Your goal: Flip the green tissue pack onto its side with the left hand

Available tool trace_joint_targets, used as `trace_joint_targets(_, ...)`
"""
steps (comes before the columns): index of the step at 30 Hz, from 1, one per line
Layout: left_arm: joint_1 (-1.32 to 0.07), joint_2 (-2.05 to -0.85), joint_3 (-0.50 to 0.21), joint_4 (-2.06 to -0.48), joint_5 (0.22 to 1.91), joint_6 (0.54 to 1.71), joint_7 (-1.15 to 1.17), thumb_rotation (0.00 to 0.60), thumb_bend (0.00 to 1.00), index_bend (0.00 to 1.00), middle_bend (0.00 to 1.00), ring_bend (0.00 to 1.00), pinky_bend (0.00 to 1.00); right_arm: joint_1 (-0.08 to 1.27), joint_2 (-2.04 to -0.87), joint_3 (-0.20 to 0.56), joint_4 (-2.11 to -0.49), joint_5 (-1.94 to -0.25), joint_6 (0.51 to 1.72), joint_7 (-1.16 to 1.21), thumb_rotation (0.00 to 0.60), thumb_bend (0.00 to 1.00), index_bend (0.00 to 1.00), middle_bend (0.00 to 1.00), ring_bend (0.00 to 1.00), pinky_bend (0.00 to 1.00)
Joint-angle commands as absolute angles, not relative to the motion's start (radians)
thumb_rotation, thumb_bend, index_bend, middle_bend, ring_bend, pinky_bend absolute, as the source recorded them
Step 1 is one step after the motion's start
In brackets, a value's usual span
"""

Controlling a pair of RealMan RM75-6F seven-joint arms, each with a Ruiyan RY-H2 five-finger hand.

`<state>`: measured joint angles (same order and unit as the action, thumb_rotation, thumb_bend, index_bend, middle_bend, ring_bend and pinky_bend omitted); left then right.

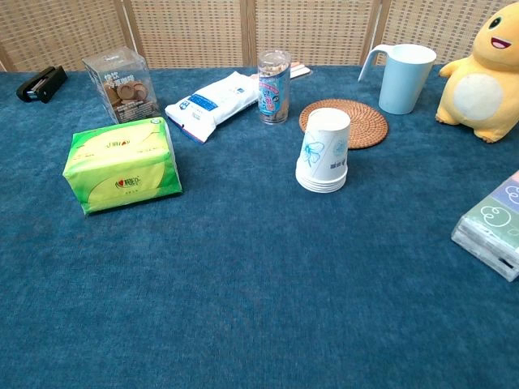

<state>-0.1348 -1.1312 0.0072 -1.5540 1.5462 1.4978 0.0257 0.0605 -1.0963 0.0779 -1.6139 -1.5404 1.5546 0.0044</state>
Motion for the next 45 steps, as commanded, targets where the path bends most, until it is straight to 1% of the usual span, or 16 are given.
trace_joint_targets(1, -0.135, -1.134, 0.009, -1.557, 1.543, 1.486, 0.030, 0.600, 0.06, 0.00, 0.00, 0.00, 0.00, 0.060, -1.096, 0.076, -1.613, -1.536, 1.548, 0.007, 0.600, 0.00, 0.00, 0.00, 0.00, 0.00)
trace_joint_targets(8, -0.152, -1.141, 0.005, -1.579, 1.535, 1.442, 0.024, 0.600, 0.06, 0.00, 0.00, 0.00, 0.00, 0.060, -1.086, 0.078, -1.628, -1.538, 1.549, 0.022, 0.600, 0.00, 0.00, 0.00, 0.00, 0.00)
trace_joint_targets(14, -0.244, -1.164, -0.048, -1.670, 1.480, 1.313, 0.063, 0.600, 0.05, 0.00, 0.00, 0.00, 0.02, 0.066, -1.086, 0.073, -1.625, -1.533, 1.527, 0.018, 0.600, 0.00, 0.00, 0.00, 0.00, 0.00)
trace_joint_targets(19, -0.321, -1.205, -0.098, -1.706, 1.393, 1.203, 0.116, 0.600, 0.05, 0.00, 0.00, 0.00, 0.02, 0.068, -1.088, 0.072, -1.617, -1.535, 1.523, 0.021, 0.600, 0.00, 0.00, 0.00, 0.00, 0.00)
trace_joint_targets(21, -0.362, -1.231, -0.124, -1.714, 1.326, 1.134, 0.136, 0.600, 0.05, 0.00, 0.00, 0.00, 0.00, 0.068, -1.086, 0.072, -1.619, -1.538, 1.525, 0.028, 0.600, 0.00, 0.00, 0.00, 0.00, 0.00)
trace_joint_targets(24, -0.408, -1.262, -0.151, -1.712, 1.246, 1.072, 0.179, 0.600, 0.05, 0.00, 0.00, 0.00, 0.00, 0.069, -1.085, 0.072, -1.619, -1.538, 1.524, 0.033, 0.600, 0.00, 0.00, 0.00, 0.00, 0.00)
trace_joint_targets(27, -0.447, -1.293, -0.168, -1.703, 1.176, 1.032, 0.235, 0.600, 0.05, 0.00, 0.00, 0.00, 0.00, 0.070, -1.083, 0.074, -1.617, -1.532, 1.520, 0.040, 0.600, 0.00, 0.00, 0.00, 0.00, 0.00)
trace_joint_targets(32, -0.494, -1.339, -0.187, -1.673, 1.084, 1.000, 0.293, 0.600, 0.05, 0.00, 0.00, 0.00, 0.00, 0.071, -1.081, 0.074, -1.613, -1.527, 1.514, 0.052, 0.600, 0.00, 0.00, 0.00, 0.00, 0.00)
trace_joint_targets(33, -0.500, -1.345, -0.190, -1.667, 1.075, 0.998, 0.300, 0.600, 0.05, 0.00, 0.00, 0.00, 0.02, 0.071, -1.081, 0.074, -1.613, -1.527, 1.513, 0.053, 0.600, 0.00, 0.00, 0.00, 0.00, 0.00)
trace_joint_targets(35, -0.519, -1.365, -0.194, -1.644, 1.059, 0.993, 0.320, 0.600, 0.05, 0.01, 0.00, 0.00, 0.08, 0.072, -1.081, 0.074, -1.611, -1.527, 1.511, 0.056, 0.600, 0.00, 0.00, 0.00, 0.00, 0.00)
trace_joint_targets(36, -0.526, -1.376, -0.195, -1.633, 1.058, 0.995, 0.327, 0.600, 0.05, 0.02, 0.01, 0.00, 0.14, 0.072, -1.081, 0.073, -1.611, -1.527, 1.510, 0.056, 0.600, 0.00, 0.00, 0.00, 0.00, 0.00)
trace_joint_targets(37, -0.533, -1.389, -0.194, -1.617, 1.057, 0.998, 0.335, 0.600, 0.05, 0.05, 0.03, 0.01, 0.20, 0.073, -1.081, 0.073, -1.611, -1.526, 1.508, 0.058, 0.600, 0.00, 0.00, 0.00, 0.00, 0.00)
trace_joint_targets(38, -0.539, -1.400, -0.192, -1.603, 1.052, 0.998, 0.343, 0.600, 0.05, 0.07, 0.05, 0.03, 0.23, 0.074, -1.081, 0.074, -1.611, -1.524, 1.507, 0.059, 0.600, 0.00, 0.00, 0.00, 0.00, 0.00)
trace_joint_targets(42, -0.559, -1.433, -0.186, -1.558, 1.021, 0.993, 0.375, 0.600, 0.05, 0.23, 0.20, 0.17, 0.37, 0.075, -1.084, 0.074, -1.608, -1.519, 1.502, 0.056, 0.600, 0.00, 0.00, 0.00, 0.00, 0.00)
trace_joint_targets(43, -0.563, -1.437, -0.184, -1.553, 1.015, 0.992, 0.381, 0.600, 0.05, 0.26, 0.24, 0.20, 0.40, 0.075, -1.084, 0.073, -1.609, -1.521, 1.501, 0.054, 0.600, 0.00, 0.00, 0.00, 0.00, 0.00)
trace_joint_targets(45, -0.567, -1.440, -0.181, -1.549, 1.013, 0.994, 0.385, 0.600, 0.05, 0.30, 0.28, 0.23, 0.43, 0.075, -1.084, 0.073, -1.610, -1.524, 1.502, 0.053, 0.600, 0.00, 0.00, 0.00, 0.00, 0.00)
